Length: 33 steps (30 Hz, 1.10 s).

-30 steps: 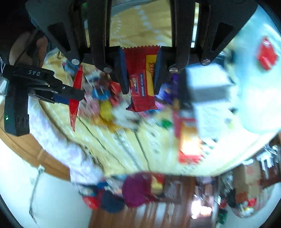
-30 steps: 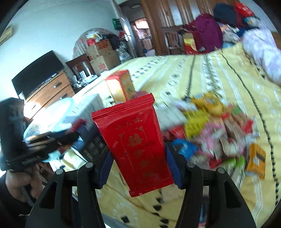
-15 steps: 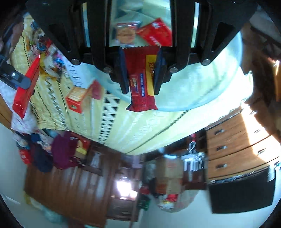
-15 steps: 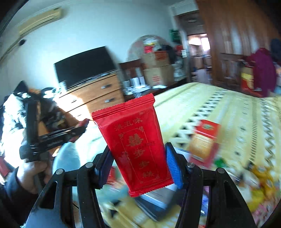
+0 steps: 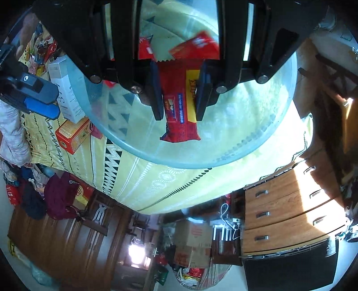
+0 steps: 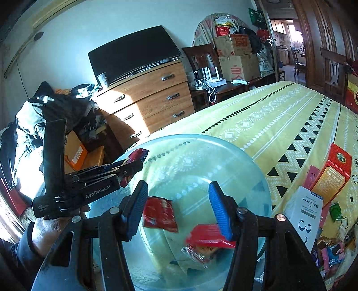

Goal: Organize snacks
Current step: 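Carry both snacks over the clear basin and open both tools to drop them, then grasp the blue pack from the basket with the right tool while the left tool grasps a white-red pack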

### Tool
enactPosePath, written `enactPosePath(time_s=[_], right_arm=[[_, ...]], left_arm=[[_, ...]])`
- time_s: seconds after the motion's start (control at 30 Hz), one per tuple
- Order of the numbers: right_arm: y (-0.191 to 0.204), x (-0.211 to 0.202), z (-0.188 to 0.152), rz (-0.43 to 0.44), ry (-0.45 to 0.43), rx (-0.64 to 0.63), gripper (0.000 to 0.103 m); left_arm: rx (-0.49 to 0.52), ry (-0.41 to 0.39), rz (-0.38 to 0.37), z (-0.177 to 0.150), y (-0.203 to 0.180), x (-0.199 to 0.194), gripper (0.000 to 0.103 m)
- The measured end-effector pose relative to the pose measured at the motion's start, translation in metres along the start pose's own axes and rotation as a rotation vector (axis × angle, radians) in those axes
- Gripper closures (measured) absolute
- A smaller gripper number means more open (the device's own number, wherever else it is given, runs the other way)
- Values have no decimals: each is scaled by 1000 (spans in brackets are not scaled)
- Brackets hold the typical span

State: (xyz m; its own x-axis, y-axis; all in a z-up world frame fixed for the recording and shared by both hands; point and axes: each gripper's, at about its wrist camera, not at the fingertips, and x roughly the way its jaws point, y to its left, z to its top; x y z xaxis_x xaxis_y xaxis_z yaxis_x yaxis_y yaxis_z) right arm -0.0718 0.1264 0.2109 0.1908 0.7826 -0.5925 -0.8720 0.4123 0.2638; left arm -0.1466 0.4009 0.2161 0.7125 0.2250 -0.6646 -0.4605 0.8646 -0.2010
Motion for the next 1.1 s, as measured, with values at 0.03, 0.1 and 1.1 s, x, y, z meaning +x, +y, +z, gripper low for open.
enactPosePath(time_s=[0.03, 0.1, 1.1], right_arm=[[-2, 2, 0, -2, 2, 3, 44], [-5, 1, -1, -8, 3, 13, 44], [-143, -224, -320, -583, 108, 485, 24]], left_arm=[[1, 3, -2, 0, 0, 1, 73], [2, 7, -4, -1, 0, 2, 73], [362, 91, -480, -81, -204, -26, 16]])
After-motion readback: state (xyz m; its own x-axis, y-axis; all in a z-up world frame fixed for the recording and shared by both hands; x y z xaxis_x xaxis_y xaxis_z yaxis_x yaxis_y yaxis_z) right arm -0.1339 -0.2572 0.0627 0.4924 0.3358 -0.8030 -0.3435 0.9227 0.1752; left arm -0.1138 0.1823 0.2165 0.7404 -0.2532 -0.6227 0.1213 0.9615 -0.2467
